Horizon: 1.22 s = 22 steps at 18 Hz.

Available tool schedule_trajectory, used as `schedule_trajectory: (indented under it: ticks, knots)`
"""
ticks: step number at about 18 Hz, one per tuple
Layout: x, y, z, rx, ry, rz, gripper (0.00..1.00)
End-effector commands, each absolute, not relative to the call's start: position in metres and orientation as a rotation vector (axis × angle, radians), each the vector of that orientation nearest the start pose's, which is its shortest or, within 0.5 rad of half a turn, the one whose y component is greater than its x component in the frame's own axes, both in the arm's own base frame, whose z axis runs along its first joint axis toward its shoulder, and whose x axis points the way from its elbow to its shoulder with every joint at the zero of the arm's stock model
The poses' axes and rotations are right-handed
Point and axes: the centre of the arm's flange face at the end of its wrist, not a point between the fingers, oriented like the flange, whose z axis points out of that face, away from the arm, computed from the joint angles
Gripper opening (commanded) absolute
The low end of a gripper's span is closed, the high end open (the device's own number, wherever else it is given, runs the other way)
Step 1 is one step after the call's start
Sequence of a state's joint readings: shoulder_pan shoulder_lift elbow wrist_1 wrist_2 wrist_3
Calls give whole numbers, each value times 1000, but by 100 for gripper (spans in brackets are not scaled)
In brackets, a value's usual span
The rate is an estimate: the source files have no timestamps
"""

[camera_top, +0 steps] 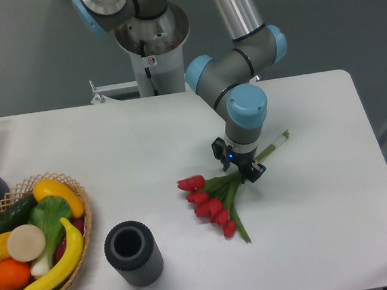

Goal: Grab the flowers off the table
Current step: 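Lower the gripper onto the tulip stems and close it around them, then lift the gripped red tulips up off the table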

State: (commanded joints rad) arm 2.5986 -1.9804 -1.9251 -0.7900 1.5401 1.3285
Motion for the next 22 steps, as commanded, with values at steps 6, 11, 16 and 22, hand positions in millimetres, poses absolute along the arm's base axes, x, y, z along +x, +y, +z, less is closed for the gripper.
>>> schedule_trajectory:
  ticks: [6,11,16,22]
  knots:
    - [-414,405,217,-3062,301,97,0]
    - [-440,406,268,-3023,262,228,0]
    - [-465,403,304,-3002,219,259,0]
    - [-486,417,356,-2989,231,271,0]
